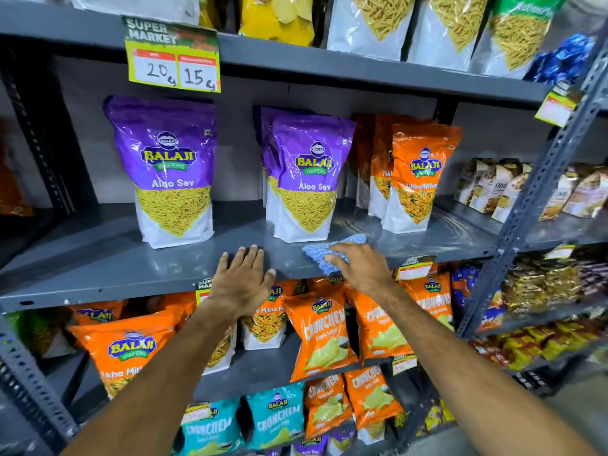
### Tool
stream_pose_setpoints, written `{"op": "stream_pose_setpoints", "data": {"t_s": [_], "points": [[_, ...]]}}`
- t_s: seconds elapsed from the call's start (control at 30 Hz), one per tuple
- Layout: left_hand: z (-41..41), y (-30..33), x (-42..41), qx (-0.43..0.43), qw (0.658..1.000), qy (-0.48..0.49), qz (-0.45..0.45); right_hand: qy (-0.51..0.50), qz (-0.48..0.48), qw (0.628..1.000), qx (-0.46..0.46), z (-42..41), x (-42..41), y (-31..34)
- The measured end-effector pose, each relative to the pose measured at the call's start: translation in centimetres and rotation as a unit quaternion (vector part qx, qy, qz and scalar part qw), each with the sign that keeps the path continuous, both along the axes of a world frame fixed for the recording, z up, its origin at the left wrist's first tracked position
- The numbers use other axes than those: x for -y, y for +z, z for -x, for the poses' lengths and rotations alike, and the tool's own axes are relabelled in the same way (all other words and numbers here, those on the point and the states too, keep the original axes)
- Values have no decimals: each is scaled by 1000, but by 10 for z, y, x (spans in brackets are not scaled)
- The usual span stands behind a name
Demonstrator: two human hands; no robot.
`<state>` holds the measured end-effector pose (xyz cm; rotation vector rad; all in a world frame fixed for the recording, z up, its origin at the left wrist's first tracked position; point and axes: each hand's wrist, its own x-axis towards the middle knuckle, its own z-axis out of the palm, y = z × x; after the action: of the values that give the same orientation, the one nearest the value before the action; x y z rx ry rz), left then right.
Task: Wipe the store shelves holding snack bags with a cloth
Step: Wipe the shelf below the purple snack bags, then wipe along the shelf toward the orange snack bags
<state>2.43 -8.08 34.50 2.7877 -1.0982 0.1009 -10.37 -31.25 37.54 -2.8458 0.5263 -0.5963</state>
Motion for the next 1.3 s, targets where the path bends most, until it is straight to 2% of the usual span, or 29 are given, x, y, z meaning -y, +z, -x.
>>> {"op": "stream_pose_setpoints", "data": {"t_s": [0.13, 0.3, 0.47, 0.63, 0.77, 0.9, 1.07, 1.17, 1.3], "points": [[12, 4, 24, -5, 1000, 5, -6, -44, 4, 999, 1, 5, 18, 11], [36, 3, 74, 12, 1000, -15, -7, 65, 57, 996, -32, 6, 17, 4], [56, 1, 111, 36, 999, 12, -4, 32, 77, 995, -52, 26, 85, 8], [70, -4, 154, 32, 998, 51, 24, 54, 84, 995, 10, 22, 123, 15], [73, -9, 167, 49, 994, 96, 16, 117, 105, 987, -8, 7, 127, 2], [74, -7, 171, 37, 992, 114, 26, 111, 49, 992, 36, -7, 134, 12], [72, -7, 170, 33, 993, 107, 30, 34, -26, 993, 107, -62, 149, 43], [73, -5, 169, 31, 994, 103, 38, -5, -40, 996, 80, -119, 159, 54], [71, -8, 169, 45, 993, 103, 44, -7, -33, 999, 6, -191, 175, 56]]}}
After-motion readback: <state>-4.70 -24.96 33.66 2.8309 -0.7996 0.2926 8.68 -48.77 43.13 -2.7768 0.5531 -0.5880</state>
